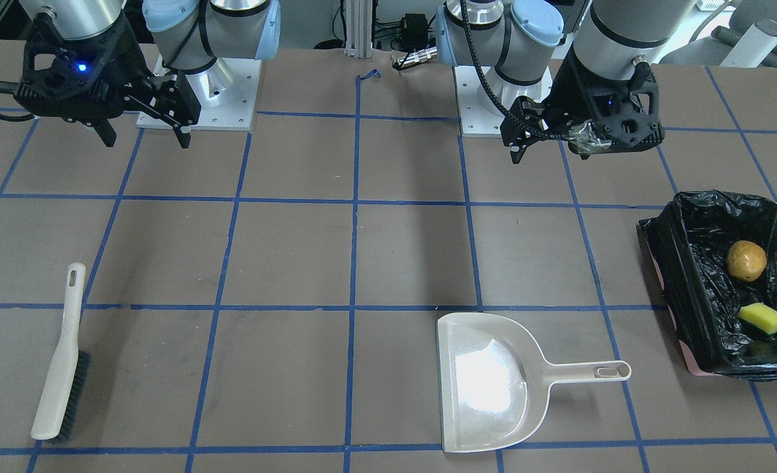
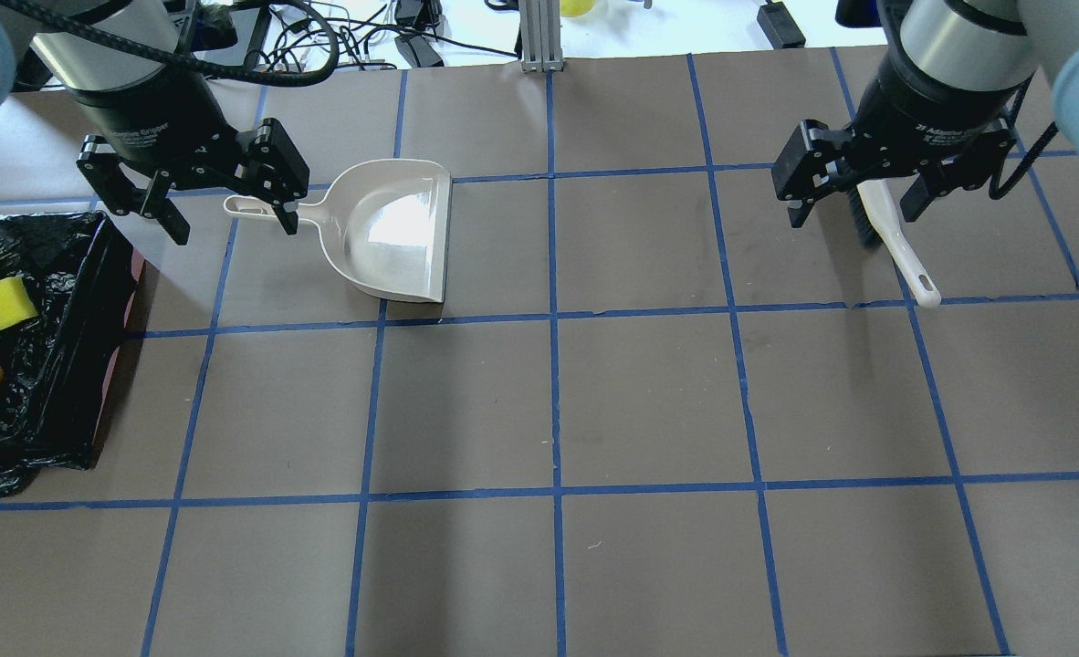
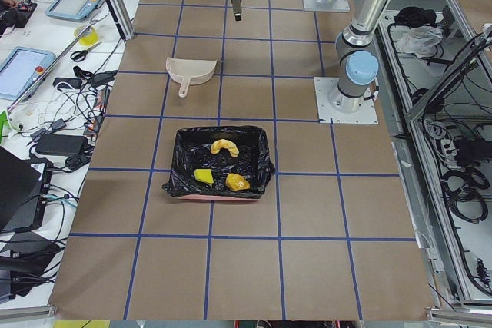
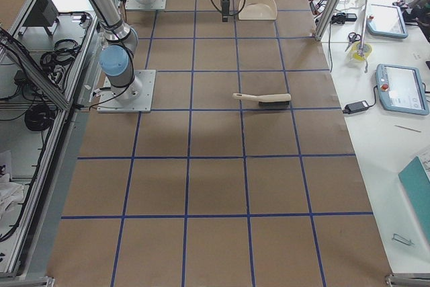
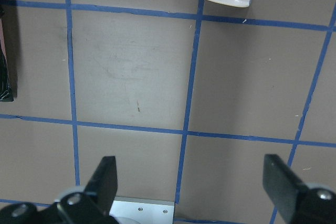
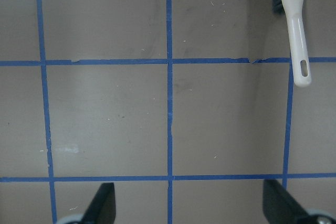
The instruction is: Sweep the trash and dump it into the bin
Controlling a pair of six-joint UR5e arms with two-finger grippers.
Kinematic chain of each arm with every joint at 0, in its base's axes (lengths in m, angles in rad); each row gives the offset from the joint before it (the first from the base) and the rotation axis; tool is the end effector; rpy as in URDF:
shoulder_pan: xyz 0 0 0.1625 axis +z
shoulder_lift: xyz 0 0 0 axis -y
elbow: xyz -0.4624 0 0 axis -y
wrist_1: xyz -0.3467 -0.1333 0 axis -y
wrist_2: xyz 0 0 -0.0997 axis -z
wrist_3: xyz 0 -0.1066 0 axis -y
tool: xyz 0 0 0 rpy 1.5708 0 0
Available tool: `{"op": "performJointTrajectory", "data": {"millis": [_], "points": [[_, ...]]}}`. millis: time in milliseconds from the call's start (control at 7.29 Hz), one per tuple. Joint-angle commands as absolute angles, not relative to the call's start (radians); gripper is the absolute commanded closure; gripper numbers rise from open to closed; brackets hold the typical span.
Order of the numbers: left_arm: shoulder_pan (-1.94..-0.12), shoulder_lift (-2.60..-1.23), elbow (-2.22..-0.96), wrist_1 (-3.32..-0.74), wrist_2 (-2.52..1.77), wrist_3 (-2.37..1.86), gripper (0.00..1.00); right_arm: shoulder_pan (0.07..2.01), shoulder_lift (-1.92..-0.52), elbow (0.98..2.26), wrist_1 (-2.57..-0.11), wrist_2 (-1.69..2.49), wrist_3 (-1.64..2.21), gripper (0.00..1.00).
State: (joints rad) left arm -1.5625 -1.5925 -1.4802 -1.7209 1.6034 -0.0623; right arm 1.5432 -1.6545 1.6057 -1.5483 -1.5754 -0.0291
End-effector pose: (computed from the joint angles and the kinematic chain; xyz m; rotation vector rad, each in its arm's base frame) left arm -0.1261 -0.4477 0.5344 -0.1075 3.1025 0.1247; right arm 0.1214 -0.4136 0.5363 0.0023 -3.1360 0.0410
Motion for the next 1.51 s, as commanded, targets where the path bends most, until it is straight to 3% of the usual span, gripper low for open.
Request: {"op": "performJointTrajectory", "data": {"millis": [0,1373], "points": [[-1.560,-1.589,-1.483,-1.684,1.595,0.062,0.00,1.543,-1.655,1.606,-1.546,-1.575,-0.031,0.00],[-1.560,-1.575,-1.503,-1.586,1.601,0.026,0.00,1.543,-1.655,1.608,-1.546,-1.575,-0.029,0.00]]}}
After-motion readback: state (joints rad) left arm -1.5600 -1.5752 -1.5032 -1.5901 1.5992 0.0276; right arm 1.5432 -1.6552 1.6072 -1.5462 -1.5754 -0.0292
